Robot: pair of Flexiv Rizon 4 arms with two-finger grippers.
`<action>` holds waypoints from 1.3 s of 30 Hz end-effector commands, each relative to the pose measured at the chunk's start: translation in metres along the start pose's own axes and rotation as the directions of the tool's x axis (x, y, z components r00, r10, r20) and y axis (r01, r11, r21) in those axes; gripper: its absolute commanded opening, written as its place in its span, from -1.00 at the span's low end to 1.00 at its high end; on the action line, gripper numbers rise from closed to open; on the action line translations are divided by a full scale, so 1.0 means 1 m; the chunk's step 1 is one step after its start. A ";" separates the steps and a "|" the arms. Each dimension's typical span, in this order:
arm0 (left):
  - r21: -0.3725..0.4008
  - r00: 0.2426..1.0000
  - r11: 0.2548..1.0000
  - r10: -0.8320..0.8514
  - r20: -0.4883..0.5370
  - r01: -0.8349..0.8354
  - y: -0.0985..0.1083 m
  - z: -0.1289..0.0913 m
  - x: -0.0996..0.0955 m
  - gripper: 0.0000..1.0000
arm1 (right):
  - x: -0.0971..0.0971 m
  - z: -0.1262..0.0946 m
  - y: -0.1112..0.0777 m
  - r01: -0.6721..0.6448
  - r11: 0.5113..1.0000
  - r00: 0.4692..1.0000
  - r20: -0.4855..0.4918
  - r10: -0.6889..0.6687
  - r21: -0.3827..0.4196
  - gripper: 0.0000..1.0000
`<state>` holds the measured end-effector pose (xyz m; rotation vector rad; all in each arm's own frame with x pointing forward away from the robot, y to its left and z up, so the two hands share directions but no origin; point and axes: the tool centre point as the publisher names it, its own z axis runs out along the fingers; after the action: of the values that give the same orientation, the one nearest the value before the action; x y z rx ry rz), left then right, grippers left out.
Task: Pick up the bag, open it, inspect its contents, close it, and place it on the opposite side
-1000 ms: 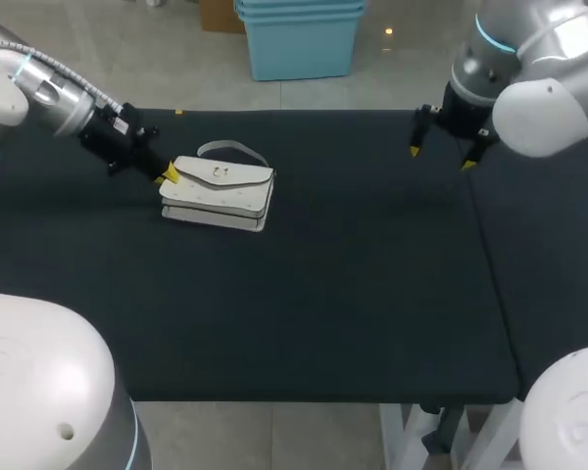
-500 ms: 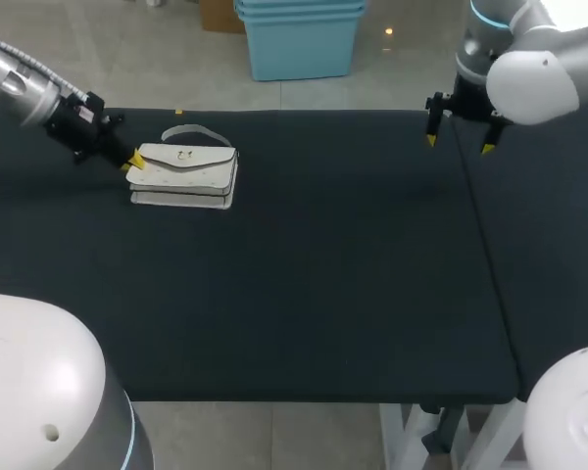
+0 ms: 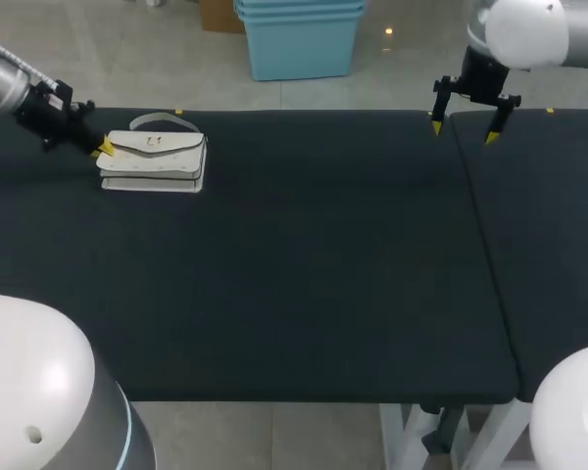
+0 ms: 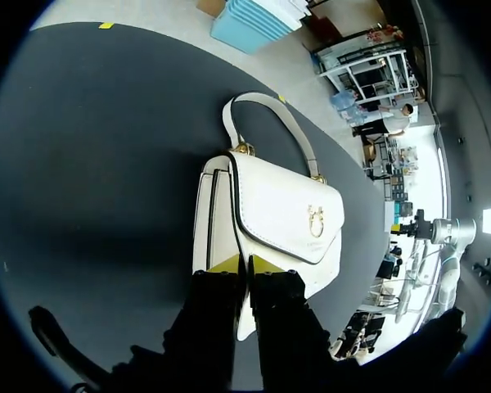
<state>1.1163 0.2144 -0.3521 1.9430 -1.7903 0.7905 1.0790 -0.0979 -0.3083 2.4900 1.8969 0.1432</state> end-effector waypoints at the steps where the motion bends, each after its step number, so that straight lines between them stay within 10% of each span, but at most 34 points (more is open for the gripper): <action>1: -0.047 1.000 0.999 -0.006 -0.020 0.005 -0.031 -0.014 -0.023 -1.00 | 0.002 0.000 0.002 0.000 1.000 1.000 0.005 0.000 0.013 1.00; 17: -0.081 1.000 0.997 -0.016 -0.019 0.015 -0.098 -0.058 -0.092 -1.00 | 0.002 0.000 0.002 0.000 1.000 1.000 0.005 0.000 0.013 1.00; 34: -0.204 0.999 0.978 0.028 -0.026 -0.033 -0.104 -0.070 -0.119 -1.00 | 0.002 0.000 0.002 0.000 1.000 1.000 0.005 0.000 0.013 1.00; 37: -0.212 0.999 0.976 0.042 -0.034 -0.049 -0.101 -0.069 -0.118 0.25 | 0.002 0.000 0.002 0.000 1.000 1.000 0.005 0.000 0.013 1.00; 39: -0.214 0.998 0.975 0.046 -0.033 -0.052 -0.102 -0.070 -0.117 0.23 | 0.002 0.000 0.002 0.000 1.000 1.000 0.005 0.000 0.013 1.00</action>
<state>1.1911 0.3533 -0.3589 2.1146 -1.8421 1.0806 1.0813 -0.0974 -0.3087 2.4960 1.9052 0.1310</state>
